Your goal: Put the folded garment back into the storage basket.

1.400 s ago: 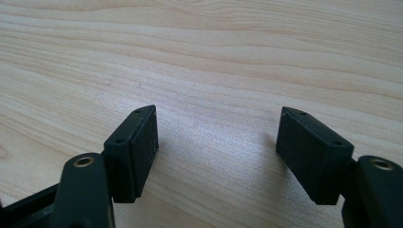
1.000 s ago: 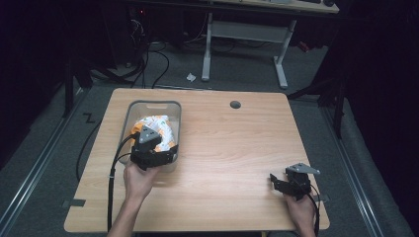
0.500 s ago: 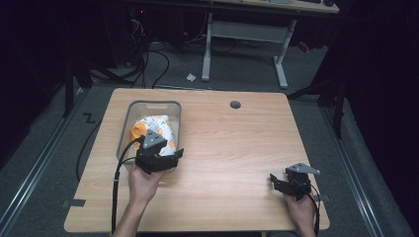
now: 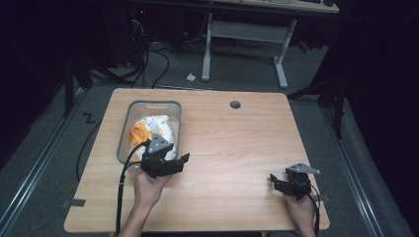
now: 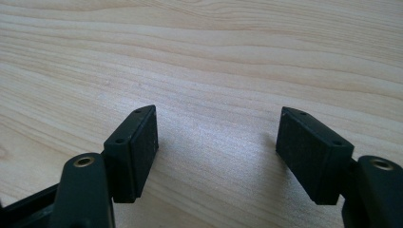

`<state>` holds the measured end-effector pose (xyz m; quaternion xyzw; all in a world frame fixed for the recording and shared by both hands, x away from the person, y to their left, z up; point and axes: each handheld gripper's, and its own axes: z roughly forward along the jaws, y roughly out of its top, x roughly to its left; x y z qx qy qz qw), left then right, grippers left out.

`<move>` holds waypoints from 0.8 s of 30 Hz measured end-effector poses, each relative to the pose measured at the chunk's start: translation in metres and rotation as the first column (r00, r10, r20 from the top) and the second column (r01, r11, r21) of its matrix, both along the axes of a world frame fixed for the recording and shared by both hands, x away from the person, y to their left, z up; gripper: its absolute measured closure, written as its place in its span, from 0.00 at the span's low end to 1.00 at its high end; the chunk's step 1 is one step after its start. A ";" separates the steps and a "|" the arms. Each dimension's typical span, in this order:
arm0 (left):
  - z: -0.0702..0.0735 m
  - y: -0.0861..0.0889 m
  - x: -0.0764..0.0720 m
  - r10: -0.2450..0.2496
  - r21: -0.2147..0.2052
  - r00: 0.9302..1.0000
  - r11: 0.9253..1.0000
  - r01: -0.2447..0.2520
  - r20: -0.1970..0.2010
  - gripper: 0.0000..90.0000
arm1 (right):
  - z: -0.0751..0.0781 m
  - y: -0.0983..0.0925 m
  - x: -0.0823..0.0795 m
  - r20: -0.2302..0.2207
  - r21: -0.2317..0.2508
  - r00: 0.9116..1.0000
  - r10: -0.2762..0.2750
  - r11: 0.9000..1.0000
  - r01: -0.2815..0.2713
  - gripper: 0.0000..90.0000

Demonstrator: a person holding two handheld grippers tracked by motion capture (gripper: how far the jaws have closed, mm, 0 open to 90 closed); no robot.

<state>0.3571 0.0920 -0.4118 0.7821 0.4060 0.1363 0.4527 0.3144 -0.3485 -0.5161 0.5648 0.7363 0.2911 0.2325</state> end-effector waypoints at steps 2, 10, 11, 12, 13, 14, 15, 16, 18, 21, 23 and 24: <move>-0.001 -0.001 -0.001 -0.003 -0.003 1.000 1.000 0.003 -0.001 0.37 | 0.000 0.000 0.000 0.000 0.000 1.000 0.000 1.000 0.000 0.34; -0.004 -0.007 -0.004 -0.024 -0.010 1.000 1.000 0.024 -0.007 0.37 | 0.000 0.000 0.000 0.000 0.000 1.000 0.000 1.000 0.000 0.34; -0.004 -0.008 -0.004 -0.027 -0.010 1.000 1.000 0.027 -0.007 0.37 | 0.000 0.000 0.000 0.000 0.000 1.000 0.000 1.000 0.000 0.34; -0.004 -0.009 -0.004 -0.028 -0.014 1.000 1.000 0.028 -0.008 0.37 | 0.000 0.000 0.000 0.000 0.000 1.000 0.000 1.000 0.000 0.34; -0.005 -0.009 -0.005 -0.032 -0.016 0.999 0.999 0.032 -0.008 0.37 | 0.000 0.000 0.000 0.000 0.000 1.000 0.000 1.000 0.000 0.34; -0.005 -0.010 -0.006 -0.036 -0.016 0.999 0.999 0.035 -0.009 0.37 | 0.000 0.000 0.000 0.000 0.000 1.000 0.000 1.000 0.000 0.34; -0.006 -0.011 -0.006 -0.039 -0.018 0.999 0.999 0.039 -0.009 0.37 | 0.000 0.000 0.000 0.000 0.000 1.000 0.000 1.000 0.000 0.34; -0.006 -0.012 -0.007 -0.041 -0.019 0.999 0.999 0.041 -0.010 0.37 | 0.000 0.000 0.000 -0.002 -0.001 1.000 0.000 1.000 0.000 0.34; -0.007 -0.014 -0.007 -0.050 -0.014 0.999 0.999 0.049 -0.009 0.37 | 0.000 0.000 0.000 0.000 0.000 1.000 0.000 1.000 0.000 0.34; -0.008 -0.017 -0.008 -0.060 -0.013 0.998 0.998 0.060 -0.010 0.37 | 0.000 0.000 0.000 0.000 0.000 1.000 0.000 1.000 0.000 0.34; -0.008 -0.018 -0.009 -0.067 -0.016 0.998 0.998 0.067 -0.010 0.37 | 0.000 0.000 0.000 -0.002 -0.001 1.000 0.000 1.000 0.000 0.34; -0.009 -0.019 -0.010 -0.069 -0.016 0.998 0.997 0.069 -0.009 0.37 | 0.000 0.000 0.000 -0.001 -0.001 1.000 0.000 1.000 0.000 0.34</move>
